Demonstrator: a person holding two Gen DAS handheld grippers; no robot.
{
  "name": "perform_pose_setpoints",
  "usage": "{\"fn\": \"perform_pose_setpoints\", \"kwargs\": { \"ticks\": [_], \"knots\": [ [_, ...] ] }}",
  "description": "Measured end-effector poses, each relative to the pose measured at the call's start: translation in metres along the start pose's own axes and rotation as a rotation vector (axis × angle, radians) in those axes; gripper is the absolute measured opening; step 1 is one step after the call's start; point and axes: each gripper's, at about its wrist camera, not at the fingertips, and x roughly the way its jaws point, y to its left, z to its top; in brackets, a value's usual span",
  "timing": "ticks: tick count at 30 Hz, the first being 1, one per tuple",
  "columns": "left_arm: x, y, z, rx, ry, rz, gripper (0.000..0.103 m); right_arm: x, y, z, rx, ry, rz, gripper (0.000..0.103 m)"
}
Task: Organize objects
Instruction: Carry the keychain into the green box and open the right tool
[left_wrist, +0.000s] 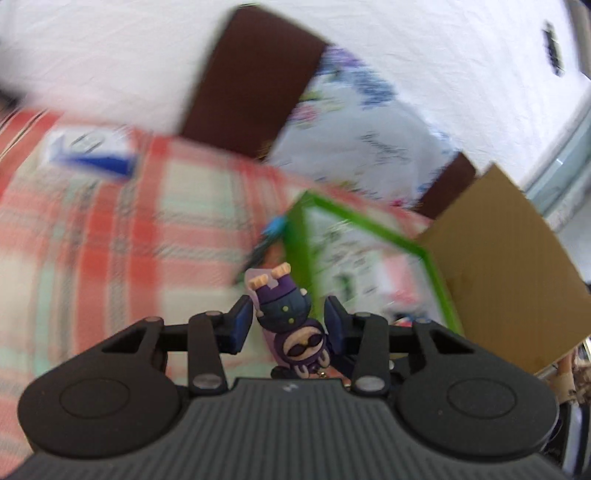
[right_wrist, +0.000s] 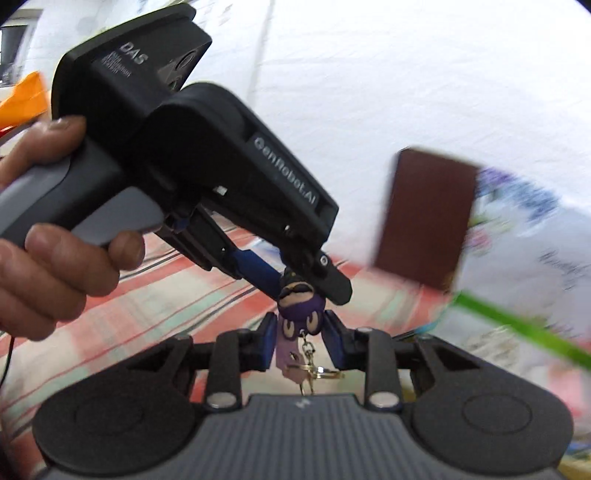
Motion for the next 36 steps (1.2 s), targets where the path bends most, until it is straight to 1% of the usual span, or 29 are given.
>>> {"fn": "perform_pose_setpoints", "kwargs": {
  "ticks": [3,5,9,11,12,13,14,16,18,20,24,25,28,36],
  "knots": [
    [0.026,-0.034,0.016,0.08,0.014,-0.053,0.044,-0.007,-0.03,0.0,0.025,-0.024,-0.1,0.028],
    [0.047,-0.057,0.02,0.138,0.031,-0.086,0.044,-0.012,-0.052,-0.004,0.057,-0.02,-0.151,0.028],
    [0.092,-0.102,0.019,0.226,0.07,-0.106,0.044,-0.018,-0.094,-0.02,0.117,0.008,-0.267,0.028],
    [0.11,-0.115,0.015,0.259,0.071,-0.077,0.048,-0.013,-0.113,-0.031,0.151,0.054,-0.327,0.031],
    [0.114,-0.119,0.012,0.288,0.061,-0.042,0.048,-0.008,-0.122,-0.037,0.17,0.099,-0.367,0.042],
    [0.116,-0.123,0.008,0.319,0.04,0.01,0.049,-0.006,-0.131,-0.044,0.208,0.135,-0.411,0.049],
    [0.114,-0.124,0.004,0.346,0.02,0.053,0.051,-0.008,-0.138,-0.049,0.254,0.143,-0.419,0.049],
    [0.107,-0.12,-0.003,0.377,-0.005,0.086,0.056,-0.02,-0.146,-0.056,0.327,0.112,-0.4,0.049],
    [0.098,-0.112,-0.006,0.392,-0.023,0.137,0.056,-0.028,-0.141,-0.058,0.333,0.091,-0.408,0.05],
    [0.093,-0.105,-0.005,0.391,-0.024,0.185,0.056,-0.027,-0.134,-0.057,0.332,0.089,-0.406,0.05],
    [0.079,-0.096,-0.01,0.399,-0.035,0.256,0.056,-0.022,-0.129,-0.054,0.365,0.089,-0.39,0.05],
    [0.074,-0.095,-0.012,0.406,-0.041,0.27,0.056,-0.033,-0.126,-0.053,0.367,0.088,-0.389,0.05],
    [0.063,-0.091,-0.018,0.418,-0.053,0.302,0.056,-0.036,-0.117,-0.046,0.354,0.088,-0.39,0.051],
    [0.033,-0.069,-0.03,0.391,-0.067,0.358,0.057,-0.042,-0.095,-0.032,0.339,0.083,-0.377,0.053]
  ]
}}
